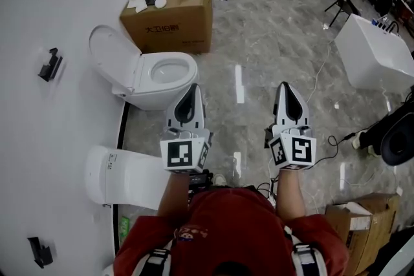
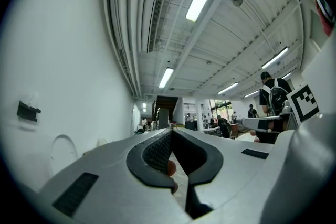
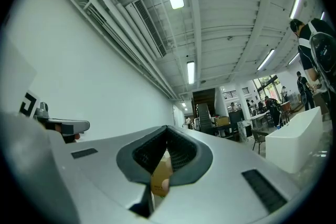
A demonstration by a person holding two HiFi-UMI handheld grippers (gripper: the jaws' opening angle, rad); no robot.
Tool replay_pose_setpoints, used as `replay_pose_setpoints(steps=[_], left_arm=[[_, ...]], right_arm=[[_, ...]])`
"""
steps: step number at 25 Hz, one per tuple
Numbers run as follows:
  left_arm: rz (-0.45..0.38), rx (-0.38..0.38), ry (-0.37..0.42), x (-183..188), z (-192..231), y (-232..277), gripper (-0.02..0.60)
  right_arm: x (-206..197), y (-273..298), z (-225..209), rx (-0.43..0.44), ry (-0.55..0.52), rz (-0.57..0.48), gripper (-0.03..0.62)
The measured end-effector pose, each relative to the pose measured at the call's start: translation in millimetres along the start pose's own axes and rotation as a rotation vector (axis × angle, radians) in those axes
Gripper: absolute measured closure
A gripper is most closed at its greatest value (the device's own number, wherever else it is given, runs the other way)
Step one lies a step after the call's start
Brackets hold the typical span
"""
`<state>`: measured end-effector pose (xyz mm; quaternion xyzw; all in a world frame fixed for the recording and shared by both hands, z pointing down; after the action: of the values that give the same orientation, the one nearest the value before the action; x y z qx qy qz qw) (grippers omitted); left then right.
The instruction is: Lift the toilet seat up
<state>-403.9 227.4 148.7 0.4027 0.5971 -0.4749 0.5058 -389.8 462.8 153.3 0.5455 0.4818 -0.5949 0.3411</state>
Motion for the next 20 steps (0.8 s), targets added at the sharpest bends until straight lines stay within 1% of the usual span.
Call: replay_pose_setpoints(steps=[5,9,15,20], left_arm=[[0.002,-0.011,0.003,-4,26,-3,0.571],[0.004,-0.015,-0.002,-6,40,-1,0.571],[0.011,-0.012,-0.002,-8,51,11,0.571],[0.023,-0.004,-0.001,-18,52,37,0.571]], right_arm=[[-7,7,20,0.006,-0.009,0.004,0.582],[-8,14,27,0.009,-0.019,0.012,0.582],[-10,35,29,0.030,-0.016,0.020,0.582],[-22,56,13,0.032,0.006,0.030,0.582]])
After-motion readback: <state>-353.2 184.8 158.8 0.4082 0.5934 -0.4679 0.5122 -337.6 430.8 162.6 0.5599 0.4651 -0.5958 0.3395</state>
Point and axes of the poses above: the fingertips, and each gripper's own axes: y forward along the fingers, z to its left, x out of its top, the point moved 4 cm from there along -y, backward along the fingers, and after that the axes turned 2 degrees about x, right-handed, at the moved point
